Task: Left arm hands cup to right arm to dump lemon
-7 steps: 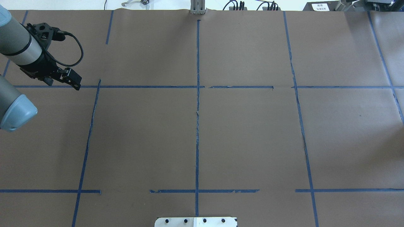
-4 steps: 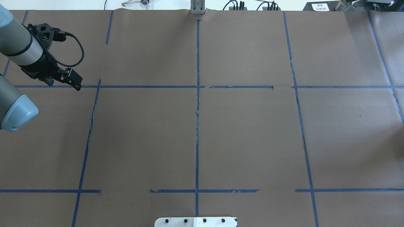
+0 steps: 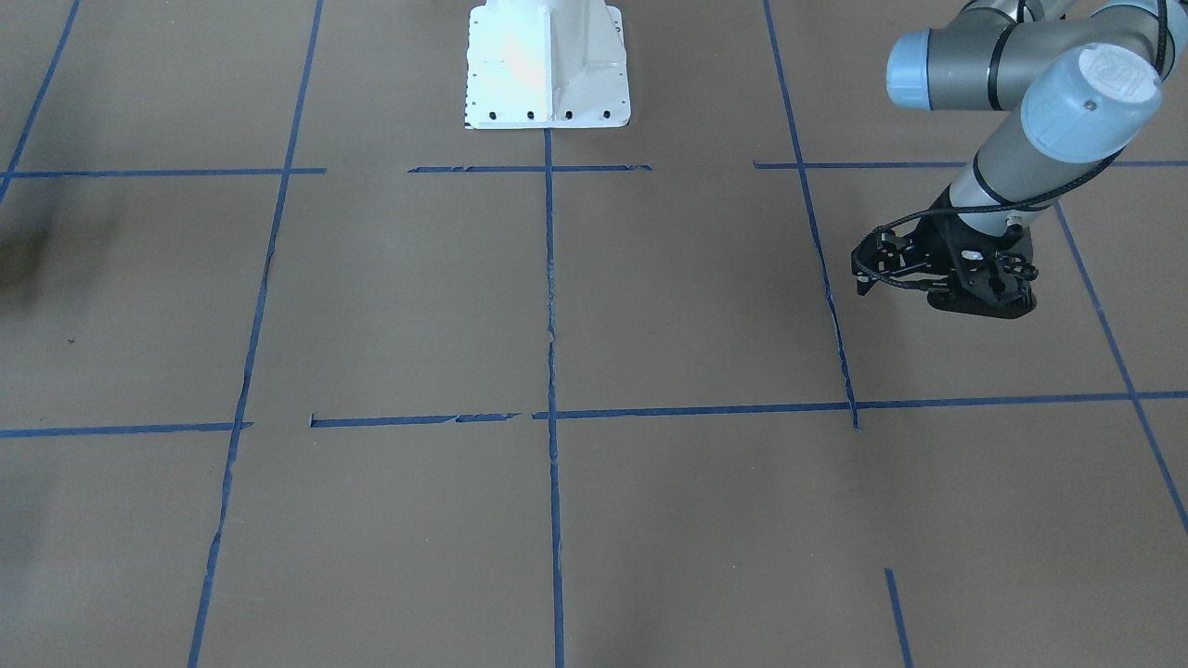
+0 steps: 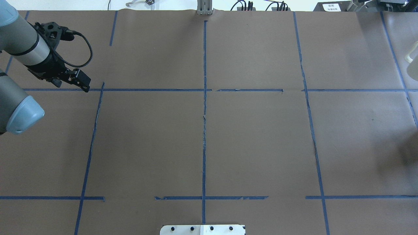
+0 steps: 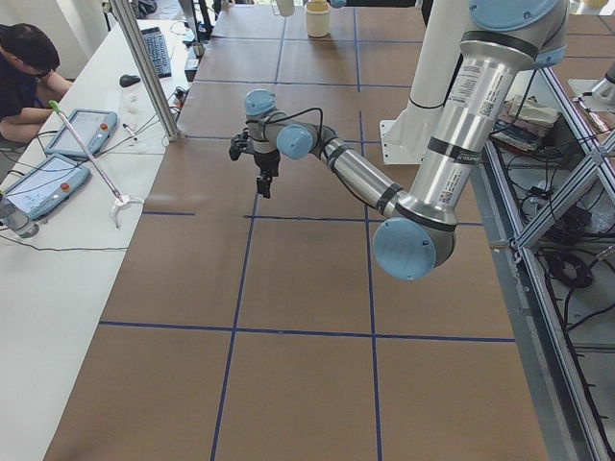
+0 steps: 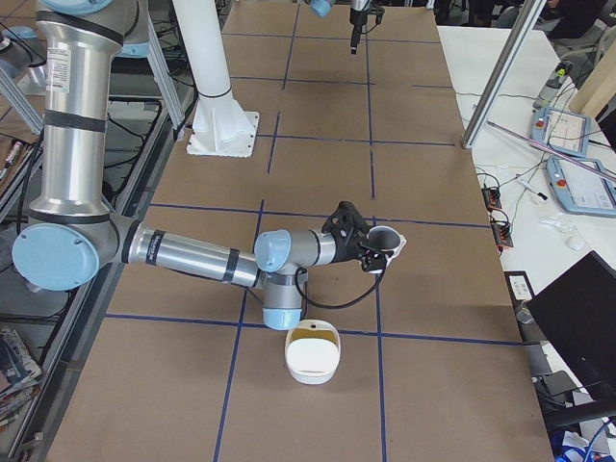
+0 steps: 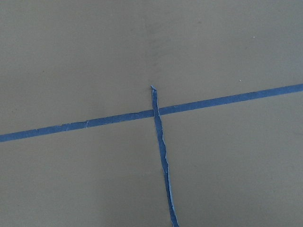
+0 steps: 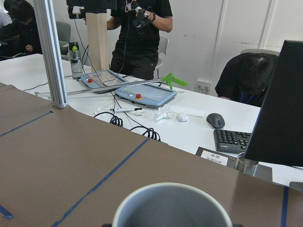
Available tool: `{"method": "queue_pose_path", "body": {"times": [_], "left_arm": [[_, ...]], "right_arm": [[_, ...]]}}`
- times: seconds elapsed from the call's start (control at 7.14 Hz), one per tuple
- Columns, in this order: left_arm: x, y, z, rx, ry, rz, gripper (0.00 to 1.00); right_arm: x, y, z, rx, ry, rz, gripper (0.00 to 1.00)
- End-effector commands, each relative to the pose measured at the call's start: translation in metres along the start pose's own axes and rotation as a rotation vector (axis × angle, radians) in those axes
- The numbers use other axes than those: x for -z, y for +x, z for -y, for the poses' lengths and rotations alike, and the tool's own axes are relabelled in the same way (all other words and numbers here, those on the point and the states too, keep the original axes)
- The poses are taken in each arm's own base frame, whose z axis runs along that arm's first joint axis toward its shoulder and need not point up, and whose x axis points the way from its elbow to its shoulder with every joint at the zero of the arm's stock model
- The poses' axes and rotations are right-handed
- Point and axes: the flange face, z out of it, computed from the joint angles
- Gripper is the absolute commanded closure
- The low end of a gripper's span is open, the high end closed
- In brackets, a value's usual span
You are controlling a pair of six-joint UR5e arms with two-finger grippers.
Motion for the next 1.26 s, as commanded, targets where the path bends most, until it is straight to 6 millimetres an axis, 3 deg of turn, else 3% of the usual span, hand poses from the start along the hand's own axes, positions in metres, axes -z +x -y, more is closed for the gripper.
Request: {"method": "queue_pose_path", "body": {"times": [0.0,0.14,0.28,0.42,0.56,0.7,0.84,0.98,1.12], "left_arm": [[0.006,0.007,0.001,-0.009,0.008,-0.010,0.00],[0.007,0.014,0.009,-0.013,0.013,-0.014,0.00],[0.012,0.022,0.014,-0.012,0.018,-0.015,0.00],[0.013,0.024,0.015,0.012,0.013,-0.013,0.00],[0.015,0.028,0.018,0.010,0.016,-0.017,0.00],[0.017,0.036,0.027,0.036,0.009,-0.012,0.00],[0.022,0.049,0.036,0.070,0.020,-0.022,0.00],[0.025,0.062,0.049,0.088,0.022,-0.033,0.00],[0.026,0.074,0.057,0.119,-0.003,-0.068,0.00]], "right_arm": [[-0.049,-0.054,0.054,0.015,-0.046,0.049,0.92],[-0.088,-0.083,0.080,0.030,-0.060,0.087,0.90],[-0.120,-0.118,0.079,0.039,-0.049,0.108,0.89],[-0.164,-0.170,0.076,0.044,-0.006,0.065,0.88],[-0.193,-0.227,0.058,0.045,0.022,0.059,0.88],[-0.224,-0.284,0.064,0.043,0.043,0.047,0.89],[-0.251,-0.361,0.064,0.040,0.057,0.042,0.88],[-0.259,-0.429,0.055,0.025,0.077,0.072,0.87],[-0.268,-0.470,0.065,0.025,0.068,0.071,0.82]]}}
